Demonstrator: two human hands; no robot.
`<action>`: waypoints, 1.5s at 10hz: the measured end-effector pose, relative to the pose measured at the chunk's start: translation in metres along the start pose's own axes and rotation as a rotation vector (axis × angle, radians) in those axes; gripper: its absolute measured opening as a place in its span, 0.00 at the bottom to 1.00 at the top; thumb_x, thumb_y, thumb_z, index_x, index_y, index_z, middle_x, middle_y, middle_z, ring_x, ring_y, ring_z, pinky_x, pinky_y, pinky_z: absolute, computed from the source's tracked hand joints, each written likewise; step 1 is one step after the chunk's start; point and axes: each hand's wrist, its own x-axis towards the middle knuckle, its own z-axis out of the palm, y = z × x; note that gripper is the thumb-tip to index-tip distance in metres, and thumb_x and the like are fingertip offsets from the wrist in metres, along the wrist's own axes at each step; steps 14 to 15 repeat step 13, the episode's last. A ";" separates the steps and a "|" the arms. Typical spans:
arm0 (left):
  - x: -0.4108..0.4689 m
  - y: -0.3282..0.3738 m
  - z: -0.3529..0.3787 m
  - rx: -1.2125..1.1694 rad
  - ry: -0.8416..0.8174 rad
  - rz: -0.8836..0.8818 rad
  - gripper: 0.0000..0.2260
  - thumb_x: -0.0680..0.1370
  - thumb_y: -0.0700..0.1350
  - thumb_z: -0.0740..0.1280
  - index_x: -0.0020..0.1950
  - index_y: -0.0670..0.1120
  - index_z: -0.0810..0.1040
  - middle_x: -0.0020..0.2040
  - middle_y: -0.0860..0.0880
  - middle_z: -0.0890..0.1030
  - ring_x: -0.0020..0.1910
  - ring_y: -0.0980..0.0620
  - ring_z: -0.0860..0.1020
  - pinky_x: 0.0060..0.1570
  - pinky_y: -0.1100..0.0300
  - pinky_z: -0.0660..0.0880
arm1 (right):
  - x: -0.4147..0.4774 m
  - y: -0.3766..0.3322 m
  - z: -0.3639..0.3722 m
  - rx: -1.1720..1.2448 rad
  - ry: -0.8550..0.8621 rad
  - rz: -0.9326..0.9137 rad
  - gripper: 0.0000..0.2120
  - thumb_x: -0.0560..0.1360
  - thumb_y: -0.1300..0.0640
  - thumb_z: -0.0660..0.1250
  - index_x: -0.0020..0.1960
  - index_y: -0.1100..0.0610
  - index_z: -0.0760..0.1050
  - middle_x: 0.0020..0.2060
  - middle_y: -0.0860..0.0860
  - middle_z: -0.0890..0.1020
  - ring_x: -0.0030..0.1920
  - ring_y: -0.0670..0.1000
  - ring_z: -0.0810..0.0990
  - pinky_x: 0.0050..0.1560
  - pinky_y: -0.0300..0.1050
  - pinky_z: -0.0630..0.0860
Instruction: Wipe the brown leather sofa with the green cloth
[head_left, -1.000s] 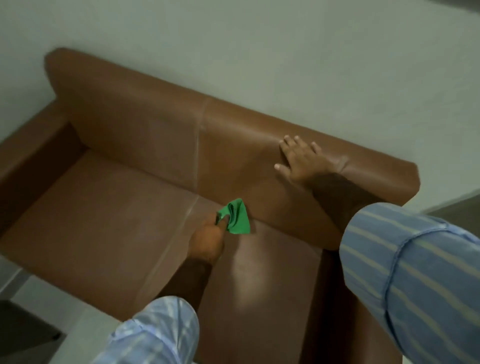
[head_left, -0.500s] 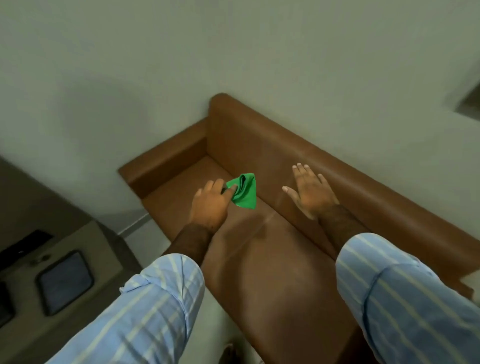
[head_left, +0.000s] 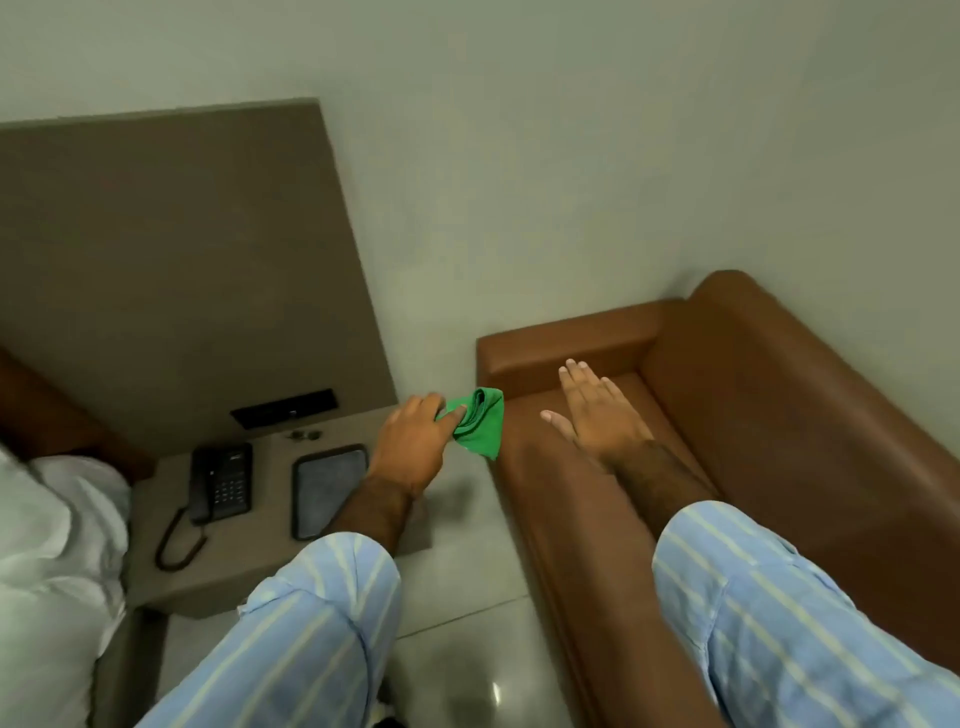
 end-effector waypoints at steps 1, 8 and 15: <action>-0.001 -0.094 0.030 -0.032 -0.071 -0.085 0.24 0.76 0.36 0.64 0.72 0.46 0.70 0.62 0.38 0.75 0.59 0.37 0.73 0.54 0.47 0.74 | 0.069 -0.064 0.040 0.000 -0.071 -0.025 0.38 0.87 0.38 0.51 0.87 0.60 0.48 0.87 0.56 0.50 0.87 0.53 0.48 0.87 0.51 0.49; 0.016 -0.396 0.432 -0.014 -0.404 -0.182 0.21 0.63 0.32 0.74 0.57 0.36 0.81 0.53 0.32 0.80 0.49 0.30 0.79 0.44 0.41 0.78 | 0.305 -0.235 0.490 0.083 -0.499 -0.146 0.36 0.87 0.41 0.55 0.87 0.58 0.49 0.87 0.56 0.52 0.87 0.56 0.50 0.87 0.54 0.52; -0.020 -0.376 0.445 -0.238 -0.437 -0.333 0.37 0.77 0.67 0.50 0.77 0.42 0.54 0.78 0.41 0.58 0.77 0.44 0.54 0.75 0.45 0.56 | 0.316 -0.245 0.452 0.152 -0.377 -0.104 0.39 0.86 0.36 0.51 0.87 0.59 0.45 0.87 0.56 0.48 0.87 0.55 0.46 0.87 0.55 0.47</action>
